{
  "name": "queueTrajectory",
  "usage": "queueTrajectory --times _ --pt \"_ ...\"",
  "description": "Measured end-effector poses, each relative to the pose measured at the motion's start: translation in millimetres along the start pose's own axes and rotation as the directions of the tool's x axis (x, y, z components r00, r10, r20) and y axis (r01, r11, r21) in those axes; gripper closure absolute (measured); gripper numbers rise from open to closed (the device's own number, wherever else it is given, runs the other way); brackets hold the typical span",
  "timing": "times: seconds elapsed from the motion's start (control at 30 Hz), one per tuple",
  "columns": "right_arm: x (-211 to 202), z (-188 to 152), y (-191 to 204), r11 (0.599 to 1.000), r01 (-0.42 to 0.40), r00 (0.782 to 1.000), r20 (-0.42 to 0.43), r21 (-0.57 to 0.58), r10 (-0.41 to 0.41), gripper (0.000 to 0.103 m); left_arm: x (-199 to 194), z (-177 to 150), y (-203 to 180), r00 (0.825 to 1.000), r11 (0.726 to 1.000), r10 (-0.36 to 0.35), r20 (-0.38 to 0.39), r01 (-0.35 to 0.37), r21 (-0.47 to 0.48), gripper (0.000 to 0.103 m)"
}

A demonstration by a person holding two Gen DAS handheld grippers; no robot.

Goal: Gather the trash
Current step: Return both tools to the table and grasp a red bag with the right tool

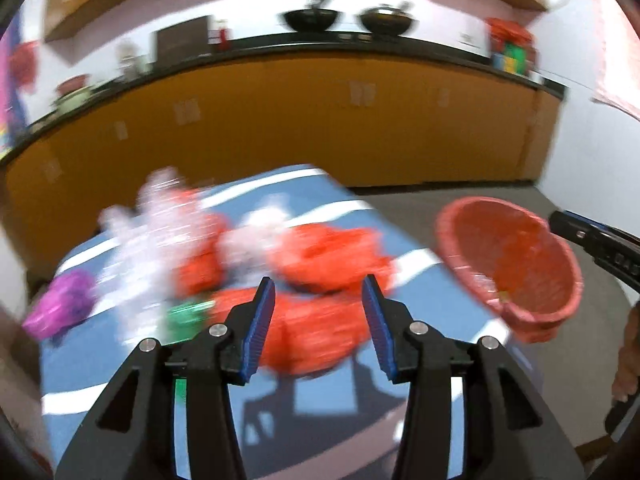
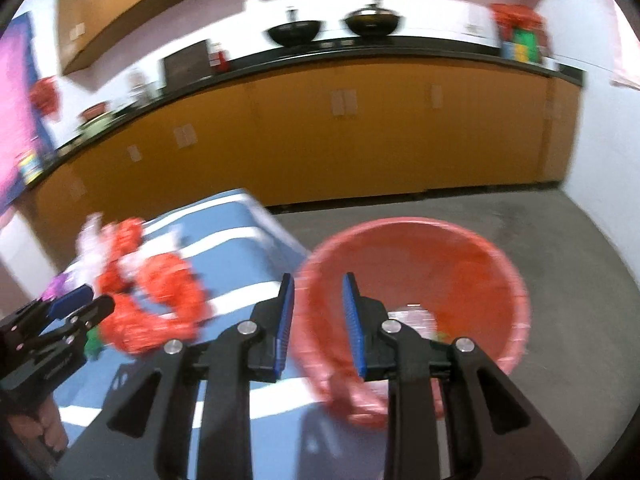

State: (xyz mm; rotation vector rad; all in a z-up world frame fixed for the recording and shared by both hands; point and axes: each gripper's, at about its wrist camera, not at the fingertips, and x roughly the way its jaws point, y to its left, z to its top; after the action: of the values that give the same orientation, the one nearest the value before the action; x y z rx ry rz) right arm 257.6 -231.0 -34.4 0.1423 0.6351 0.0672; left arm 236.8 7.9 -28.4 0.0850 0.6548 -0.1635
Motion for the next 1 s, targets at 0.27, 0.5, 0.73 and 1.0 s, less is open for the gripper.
queueTrajectory --times 0.27,0.5,0.73,1.0 --pt "27 -10 104 0.978 -0.184 0.982 -0.057 -0.098 0.179 0.074 -19 -44 115 0.976 0.962 0.210 -0.052 -0.216 -0.166 0.057" --pt "51 -22 151 0.954 -0.234 0.971 -0.093 -0.189 0.220 0.045 -27 -71 174 0.951 0.921 0.294 -0.094 -0.309 -0.239 0.053" --pt "74 -39 179 0.932 -0.212 0.975 -0.129 -0.296 0.181 0.030 -32 -85 201 0.943 0.901 0.320 -0.088 -0.332 -0.278 0.048" --pt "97 -59 188 0.904 -0.143 0.981 -0.177 -0.403 0.076 0.039 -29 -92 221 0.942 0.885 0.321 -0.094 -0.334 -0.325 0.046"
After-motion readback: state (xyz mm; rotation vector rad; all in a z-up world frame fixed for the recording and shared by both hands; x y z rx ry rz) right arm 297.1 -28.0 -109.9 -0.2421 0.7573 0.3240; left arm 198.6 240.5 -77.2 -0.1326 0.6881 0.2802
